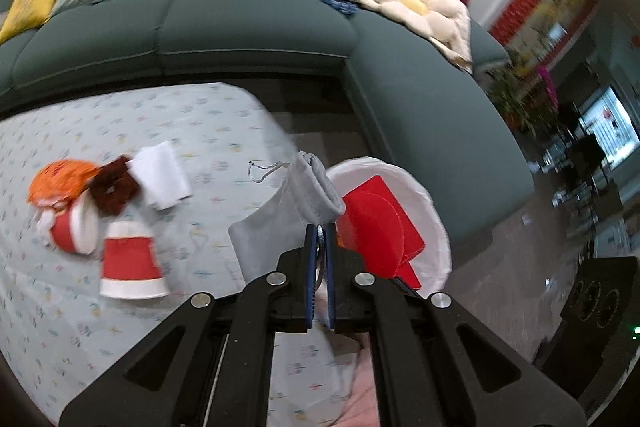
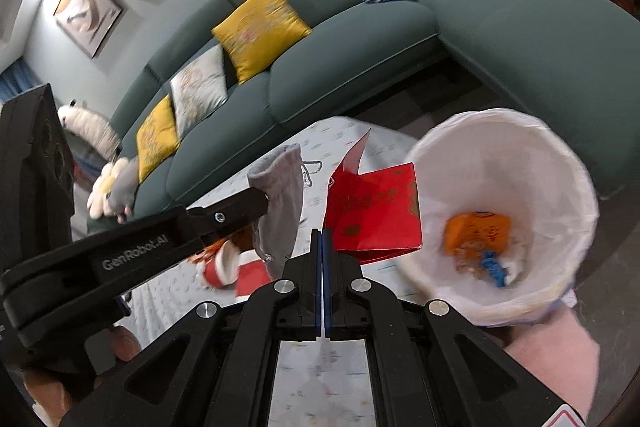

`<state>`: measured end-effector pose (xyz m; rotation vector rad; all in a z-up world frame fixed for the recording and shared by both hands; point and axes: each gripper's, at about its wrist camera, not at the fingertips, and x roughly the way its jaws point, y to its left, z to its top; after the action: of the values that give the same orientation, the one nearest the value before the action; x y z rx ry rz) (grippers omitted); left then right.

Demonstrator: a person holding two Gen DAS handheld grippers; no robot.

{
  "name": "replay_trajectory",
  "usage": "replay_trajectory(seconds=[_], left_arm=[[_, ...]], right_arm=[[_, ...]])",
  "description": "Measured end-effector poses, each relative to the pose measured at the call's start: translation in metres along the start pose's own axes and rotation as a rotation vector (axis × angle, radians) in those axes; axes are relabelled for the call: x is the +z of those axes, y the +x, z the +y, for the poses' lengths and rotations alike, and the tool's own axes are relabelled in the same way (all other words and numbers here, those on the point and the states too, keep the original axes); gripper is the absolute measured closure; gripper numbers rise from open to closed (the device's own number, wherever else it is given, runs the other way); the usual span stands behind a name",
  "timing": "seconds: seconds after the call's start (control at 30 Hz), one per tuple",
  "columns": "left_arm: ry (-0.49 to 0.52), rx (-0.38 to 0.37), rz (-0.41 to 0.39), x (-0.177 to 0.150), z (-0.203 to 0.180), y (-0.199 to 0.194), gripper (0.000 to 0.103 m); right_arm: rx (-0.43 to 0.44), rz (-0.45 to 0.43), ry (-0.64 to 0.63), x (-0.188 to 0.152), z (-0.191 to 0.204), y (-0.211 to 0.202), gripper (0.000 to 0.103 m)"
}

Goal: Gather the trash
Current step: 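Carry the grey sock and red envelope over the white bin and open both tools, then move both tools back to the cup pile on the table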

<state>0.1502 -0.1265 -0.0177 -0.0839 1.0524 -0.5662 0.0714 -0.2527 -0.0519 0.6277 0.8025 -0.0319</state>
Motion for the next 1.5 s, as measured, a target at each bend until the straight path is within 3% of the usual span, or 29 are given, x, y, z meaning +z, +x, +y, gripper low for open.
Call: replay_trajectory(seconds=[0.27, 0.67, 0.8, 0.87, 1.03, 1.17, 1.37, 1.5], left_arm=[[0.121, -0.066, 0.042, 0.003, -0.065, 0.029, 0.099], [0.111, -0.107, 0.080, 0.013, -0.086, 0.059, 0.095], [0.117, -0.061, 0.058, 0.016, -0.085, 0.056, 0.068], [0.119, -0.037, 0.047, 0.015, -0.082, 0.054, 0.063], [0.110, 0.004, 0.035, 0.012, -0.071, 0.051, 0.062], [0.101, 0.039, 0.018, 0.011, -0.060, 0.045, 0.057], [0.067, 0.075, 0.005, 0.008, -0.039, 0.036, 0.055], [0.043, 0.104, -0.004, 0.005, -0.024, 0.031, 0.049]], right_arm=[[-0.065, -0.043, 0.089, 0.010, -0.062, -0.019, 0.102], [-0.114, -0.054, 0.141, 0.020, -0.102, -0.021, 0.102], [-0.114, -0.050, 0.145, 0.023, -0.101, -0.017, 0.093], [-0.114, -0.052, 0.145, 0.024, -0.100, -0.015, 0.092], [-0.125, -0.039, 0.130, 0.022, -0.093, -0.010, 0.087], [-0.155, -0.041, 0.093, 0.020, -0.084, -0.010, 0.074], [-0.180, -0.040, 0.050, 0.018, -0.071, -0.011, 0.069], [-0.181, -0.034, 0.034, 0.015, -0.063, -0.010, 0.064]])
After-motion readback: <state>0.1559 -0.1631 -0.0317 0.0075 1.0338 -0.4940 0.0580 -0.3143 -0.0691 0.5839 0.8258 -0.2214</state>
